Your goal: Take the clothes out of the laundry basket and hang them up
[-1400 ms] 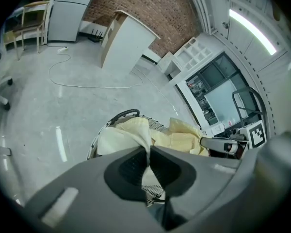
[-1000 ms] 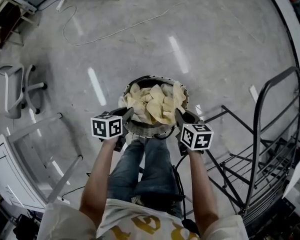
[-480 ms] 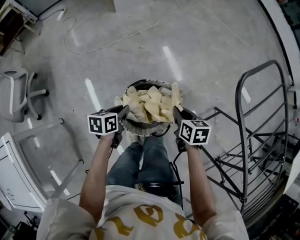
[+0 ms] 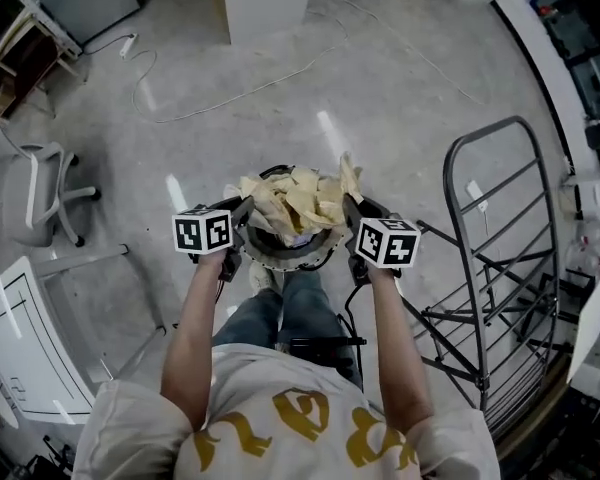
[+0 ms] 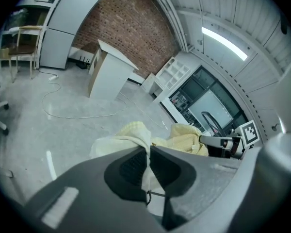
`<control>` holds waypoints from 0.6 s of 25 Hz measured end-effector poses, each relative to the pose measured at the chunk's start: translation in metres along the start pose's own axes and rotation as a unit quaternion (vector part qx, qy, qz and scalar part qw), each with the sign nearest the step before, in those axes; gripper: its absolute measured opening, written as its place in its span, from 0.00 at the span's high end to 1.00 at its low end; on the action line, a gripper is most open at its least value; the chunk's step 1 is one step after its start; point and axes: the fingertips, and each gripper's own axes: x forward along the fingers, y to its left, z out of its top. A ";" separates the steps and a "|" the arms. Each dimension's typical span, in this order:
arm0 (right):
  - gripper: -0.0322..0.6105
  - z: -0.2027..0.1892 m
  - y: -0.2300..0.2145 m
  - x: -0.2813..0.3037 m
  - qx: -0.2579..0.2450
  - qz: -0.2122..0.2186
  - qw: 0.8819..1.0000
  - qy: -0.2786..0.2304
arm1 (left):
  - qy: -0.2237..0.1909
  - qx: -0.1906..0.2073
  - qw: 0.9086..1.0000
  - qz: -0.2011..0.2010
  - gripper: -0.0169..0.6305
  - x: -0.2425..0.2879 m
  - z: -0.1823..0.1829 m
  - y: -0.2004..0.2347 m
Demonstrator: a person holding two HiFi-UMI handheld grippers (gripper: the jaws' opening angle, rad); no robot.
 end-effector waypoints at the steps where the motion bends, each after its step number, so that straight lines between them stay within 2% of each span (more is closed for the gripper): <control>1: 0.86 0.006 0.001 -0.002 -0.001 -0.002 1.000 -0.005 | -0.005 0.002 1.000 -0.002 0.94 -0.002 0.007 -0.002; 15: 0.86 0.101 0.037 -0.043 -0.012 -0.012 0.995 -0.096 | -0.059 0.033 0.996 -0.050 0.94 -0.031 0.106 -0.036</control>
